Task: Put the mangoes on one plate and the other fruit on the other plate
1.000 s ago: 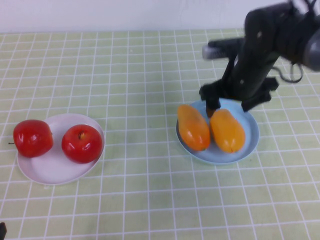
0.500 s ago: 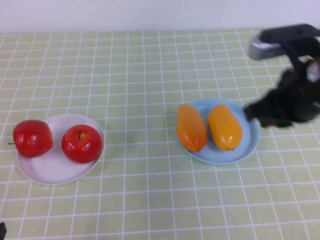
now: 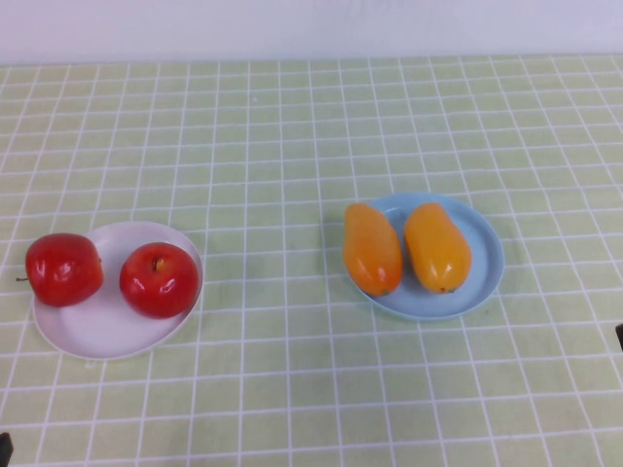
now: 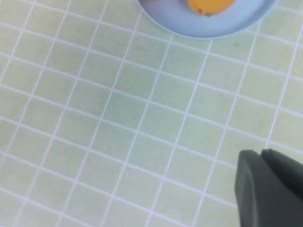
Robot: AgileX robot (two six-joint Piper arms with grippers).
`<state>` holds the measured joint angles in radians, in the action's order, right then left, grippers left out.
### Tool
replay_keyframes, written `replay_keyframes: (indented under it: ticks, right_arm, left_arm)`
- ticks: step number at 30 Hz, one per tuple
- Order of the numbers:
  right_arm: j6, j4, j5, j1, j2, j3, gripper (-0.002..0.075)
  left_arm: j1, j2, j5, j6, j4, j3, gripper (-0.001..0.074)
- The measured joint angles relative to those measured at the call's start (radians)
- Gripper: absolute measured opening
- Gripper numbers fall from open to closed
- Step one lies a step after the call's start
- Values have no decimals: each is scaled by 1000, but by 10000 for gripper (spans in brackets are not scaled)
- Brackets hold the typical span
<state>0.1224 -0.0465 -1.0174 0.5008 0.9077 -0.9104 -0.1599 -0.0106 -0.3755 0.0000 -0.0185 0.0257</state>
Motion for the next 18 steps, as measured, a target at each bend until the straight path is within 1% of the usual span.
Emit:
replay_keyframes:
  ticks: [3, 5, 9, 13, 15, 16, 18]
  right_arm:
    - [-57, 0, 56, 0, -40, 61, -14]
    - [-66, 0, 112, 0, -59, 111, -14]
    - [-68, 22, 305, -10, -115, 256, -14]
    - [-71, 29, 582, -101, -225, 463, -15]
    - [-71, 30, 708, -162, -291, 564, -15]
    - [-71, 30, 818, -216, -353, 651, -15]
    - [-71, 30, 891, -254, -399, 711, -15]
  left_arm:
    - [0, 0, 0, 0, 0, 0, 4]
    - [0, 0, 0, 0, 0, 0, 4]
    - [0, 0, 0, 0, 0, 0, 4]
    - [0, 0, 0, 0, 0, 0, 4]
    - [0, 0, 0, 0, 0, 0, 4]
    - [0, 0, 0, 0, 0, 0, 4]
    - [0, 0, 0, 0, 0, 0, 4]
